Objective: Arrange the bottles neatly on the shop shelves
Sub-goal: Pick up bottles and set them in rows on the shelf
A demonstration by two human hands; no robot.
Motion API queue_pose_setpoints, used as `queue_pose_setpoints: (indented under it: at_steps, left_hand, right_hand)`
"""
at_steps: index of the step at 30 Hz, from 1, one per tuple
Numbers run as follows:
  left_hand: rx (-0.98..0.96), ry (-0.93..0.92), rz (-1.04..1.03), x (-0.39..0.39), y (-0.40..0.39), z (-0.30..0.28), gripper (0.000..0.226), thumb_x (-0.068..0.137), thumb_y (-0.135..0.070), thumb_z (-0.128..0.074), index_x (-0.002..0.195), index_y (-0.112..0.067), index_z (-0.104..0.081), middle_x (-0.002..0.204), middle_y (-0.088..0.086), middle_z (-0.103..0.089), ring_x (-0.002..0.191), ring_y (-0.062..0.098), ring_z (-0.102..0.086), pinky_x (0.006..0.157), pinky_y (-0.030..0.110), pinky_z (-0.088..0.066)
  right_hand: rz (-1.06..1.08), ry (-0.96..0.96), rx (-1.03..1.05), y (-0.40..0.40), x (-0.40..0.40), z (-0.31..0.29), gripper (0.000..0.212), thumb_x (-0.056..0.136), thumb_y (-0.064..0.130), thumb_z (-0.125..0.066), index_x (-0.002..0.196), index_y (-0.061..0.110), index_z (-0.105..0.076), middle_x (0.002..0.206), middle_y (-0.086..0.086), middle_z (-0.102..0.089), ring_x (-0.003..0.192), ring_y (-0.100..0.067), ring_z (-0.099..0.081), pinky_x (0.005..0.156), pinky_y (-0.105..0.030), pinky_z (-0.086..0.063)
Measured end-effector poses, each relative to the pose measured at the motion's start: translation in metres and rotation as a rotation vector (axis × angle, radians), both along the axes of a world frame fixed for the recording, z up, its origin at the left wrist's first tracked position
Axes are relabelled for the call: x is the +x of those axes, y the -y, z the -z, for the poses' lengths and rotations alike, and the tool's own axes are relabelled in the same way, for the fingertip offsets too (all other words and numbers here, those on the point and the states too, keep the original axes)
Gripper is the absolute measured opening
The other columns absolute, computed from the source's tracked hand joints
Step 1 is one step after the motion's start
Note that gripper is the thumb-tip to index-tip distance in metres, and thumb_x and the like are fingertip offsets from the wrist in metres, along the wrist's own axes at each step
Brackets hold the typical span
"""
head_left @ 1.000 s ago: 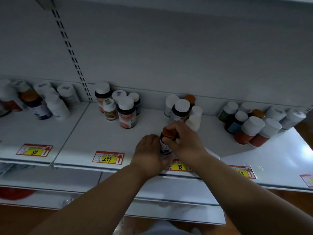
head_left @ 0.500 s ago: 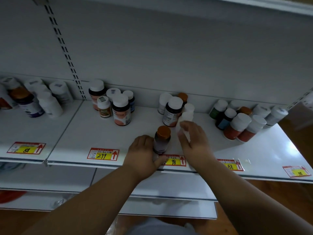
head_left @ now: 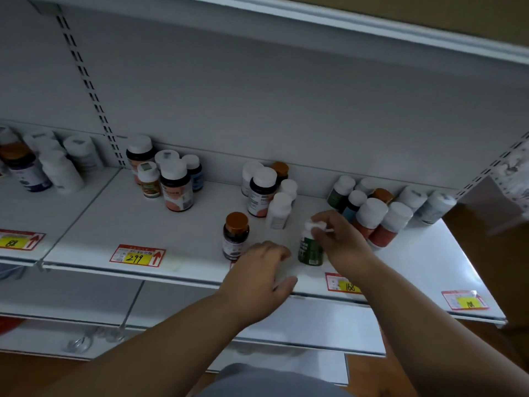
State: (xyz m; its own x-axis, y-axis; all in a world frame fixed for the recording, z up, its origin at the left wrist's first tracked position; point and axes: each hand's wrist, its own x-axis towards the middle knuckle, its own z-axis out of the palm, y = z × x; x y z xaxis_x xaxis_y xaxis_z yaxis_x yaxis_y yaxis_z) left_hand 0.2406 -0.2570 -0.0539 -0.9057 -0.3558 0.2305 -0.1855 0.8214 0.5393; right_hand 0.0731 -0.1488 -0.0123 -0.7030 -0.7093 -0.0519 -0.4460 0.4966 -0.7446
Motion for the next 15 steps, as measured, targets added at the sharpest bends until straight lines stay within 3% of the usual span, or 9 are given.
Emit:
queue_pose_setpoints:
  at_steps: [4,5,7,9,12,15]
  left_hand:
    - [-0.012,0.054,-0.115,-0.046,-0.023,0.009,0.066,0.088,-0.055,-0.056,0.142,-0.021,-0.042,0.14,0.001,-0.049,0.126,0.021,-0.044,0.104,0.032,-0.037]
    - [-0.034,0.078,-0.144,-0.058,-0.027,0.012,0.067,0.087,-0.058,-0.055,0.14,-0.019,-0.046,0.137,0.004,-0.053,0.122,0.025,-0.049,0.101,0.035,-0.04]
    - [-0.08,0.092,-0.168,-0.08,-0.035,0.02,0.061,0.082,-0.063,-0.05,0.12,-0.016,-0.064,0.111,0.007,-0.067,0.098,0.029,-0.061,0.082,0.034,-0.047]
    - [-0.123,0.089,-0.194,-0.097,-0.039,0.031,0.052,0.079,-0.065,-0.047,0.092,-0.02,-0.07,0.085,0.002,-0.069,0.077,0.026,-0.062,0.067,0.028,-0.039]
    - [-0.168,0.102,-0.244,-0.107,-0.05,0.037,0.045,0.078,-0.066,-0.049,0.078,-0.025,-0.068,0.075,-0.006,-0.066,0.069,0.018,-0.058,0.068,0.025,-0.034]
    - [-0.192,0.118,-0.263,-0.107,-0.058,0.04,0.048,0.076,-0.07,-0.049,0.088,-0.028,-0.068,0.083,-0.009,-0.065,0.079,0.014,-0.056,0.075,0.026,-0.039]
  right_hand:
    - [-0.059,0.031,-0.075,-0.026,-0.024,-0.009,0.012,0.098,0.023,-0.05,0.106,0.031,-0.051,0.098,0.016,-0.055,0.09,-0.007,-0.055,0.076,-0.024,-0.049]
    - [-0.074,0.037,-0.078,-0.03,-0.028,-0.009,0.014,0.098,0.021,-0.049,0.104,0.033,-0.05,0.099,0.016,-0.054,0.09,-0.006,-0.054,0.075,-0.022,-0.049]
    - [-0.119,0.043,-0.084,-0.038,-0.035,-0.004,0.019,0.097,0.018,-0.05,0.101,0.037,-0.05,0.103,0.012,-0.055,0.089,-0.007,-0.054,0.071,-0.02,-0.05]
    - [-0.17,0.059,-0.078,-0.046,-0.039,0.004,0.021,0.096,0.016,-0.051,0.101,0.036,-0.05,0.108,0.008,-0.055,0.09,-0.008,-0.053,0.067,-0.015,-0.044]
    - [-0.255,-0.081,-0.034,-0.056,-0.046,0.013,0.024,0.089,0.024,-0.062,0.105,0.035,-0.048,0.114,0.01,-0.05,0.097,-0.013,-0.05,0.072,-0.015,-0.041]
    - [-0.331,-0.223,-0.01,-0.06,-0.054,0.014,0.032,0.085,0.028,-0.067,0.111,0.032,-0.048,0.115,0.011,-0.049,0.098,-0.014,-0.048,0.078,-0.021,-0.044]
